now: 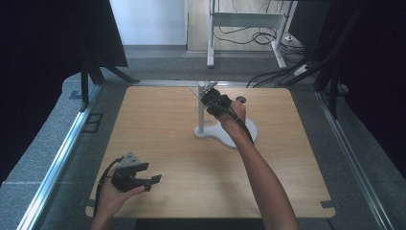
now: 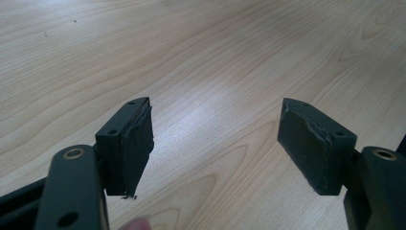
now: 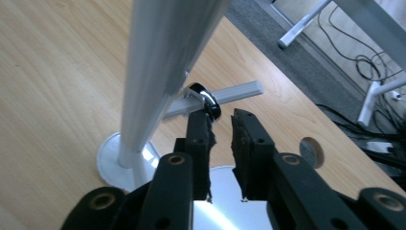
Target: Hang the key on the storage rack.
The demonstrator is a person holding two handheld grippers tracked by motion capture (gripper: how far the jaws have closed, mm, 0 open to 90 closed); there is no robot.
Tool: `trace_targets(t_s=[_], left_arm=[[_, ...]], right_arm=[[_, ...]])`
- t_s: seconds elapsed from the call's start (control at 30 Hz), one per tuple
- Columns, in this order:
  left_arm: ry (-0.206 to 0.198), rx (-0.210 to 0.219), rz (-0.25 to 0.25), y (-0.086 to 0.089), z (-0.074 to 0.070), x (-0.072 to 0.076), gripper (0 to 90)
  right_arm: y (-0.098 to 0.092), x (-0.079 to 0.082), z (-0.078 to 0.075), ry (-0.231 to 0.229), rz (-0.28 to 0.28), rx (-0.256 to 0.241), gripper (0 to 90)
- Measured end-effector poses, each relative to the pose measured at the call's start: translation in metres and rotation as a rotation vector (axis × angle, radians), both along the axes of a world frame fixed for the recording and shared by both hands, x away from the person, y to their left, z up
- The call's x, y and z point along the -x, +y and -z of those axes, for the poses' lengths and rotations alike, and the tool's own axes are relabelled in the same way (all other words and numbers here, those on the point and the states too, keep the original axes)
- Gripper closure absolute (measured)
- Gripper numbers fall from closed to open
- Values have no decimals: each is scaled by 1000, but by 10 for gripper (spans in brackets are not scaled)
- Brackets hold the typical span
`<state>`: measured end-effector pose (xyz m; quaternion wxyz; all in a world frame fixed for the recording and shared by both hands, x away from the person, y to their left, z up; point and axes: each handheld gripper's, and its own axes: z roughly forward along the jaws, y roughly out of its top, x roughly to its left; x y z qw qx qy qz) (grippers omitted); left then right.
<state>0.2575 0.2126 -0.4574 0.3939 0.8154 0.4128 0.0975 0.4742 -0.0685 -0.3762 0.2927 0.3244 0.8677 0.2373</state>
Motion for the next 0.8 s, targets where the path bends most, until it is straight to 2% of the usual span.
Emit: trace_targets(t_s=[0.27, 0.5, 0.8], left_arm=[[2, -4, 1, -1, 0, 0, 286], [14, -9, -8, -3, 2, -1, 286], [16, -20, -1, -12, 2, -1, 286]], right_arm=[[-8, 11, -1, 22, -12, -55, 674], [-23, 19, -7, 30, -33, -129, 626], [-50, 34, -11, 27, -52, -276, 543]])
